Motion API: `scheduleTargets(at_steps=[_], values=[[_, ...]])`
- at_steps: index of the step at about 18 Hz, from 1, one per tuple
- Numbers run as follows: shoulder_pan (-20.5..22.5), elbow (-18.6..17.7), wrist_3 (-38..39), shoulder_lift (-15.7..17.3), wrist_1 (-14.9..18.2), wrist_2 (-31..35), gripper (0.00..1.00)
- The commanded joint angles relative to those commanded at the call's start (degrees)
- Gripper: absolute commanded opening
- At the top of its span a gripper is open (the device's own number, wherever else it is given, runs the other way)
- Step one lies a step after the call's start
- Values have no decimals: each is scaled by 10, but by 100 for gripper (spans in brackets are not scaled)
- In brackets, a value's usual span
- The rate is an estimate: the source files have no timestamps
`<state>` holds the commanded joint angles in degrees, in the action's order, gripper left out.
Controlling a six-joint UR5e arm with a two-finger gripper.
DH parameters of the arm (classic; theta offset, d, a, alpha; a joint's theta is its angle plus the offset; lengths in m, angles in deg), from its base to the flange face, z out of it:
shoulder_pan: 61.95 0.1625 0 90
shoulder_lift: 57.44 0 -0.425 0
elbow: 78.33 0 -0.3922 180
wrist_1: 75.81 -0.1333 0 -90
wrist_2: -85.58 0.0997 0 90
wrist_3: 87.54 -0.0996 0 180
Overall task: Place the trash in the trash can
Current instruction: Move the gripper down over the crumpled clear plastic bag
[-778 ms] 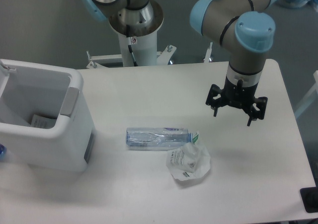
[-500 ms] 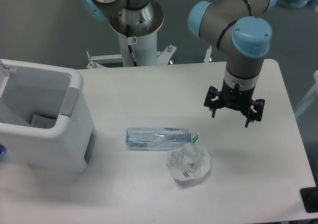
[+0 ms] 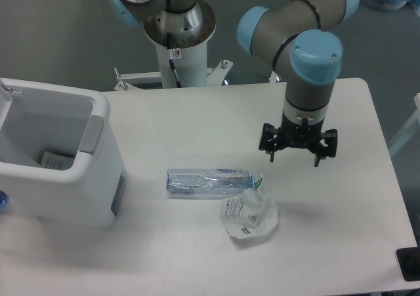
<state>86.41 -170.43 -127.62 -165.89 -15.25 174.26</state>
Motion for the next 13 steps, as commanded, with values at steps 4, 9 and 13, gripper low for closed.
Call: scheduleTargets(at_steps=[4, 9, 13], values=[[-26, -28, 2, -3, 1, 1, 100], [-38, -10, 4, -41, 0, 1, 100], [-43, 5, 3, -66, 0, 4, 100]])
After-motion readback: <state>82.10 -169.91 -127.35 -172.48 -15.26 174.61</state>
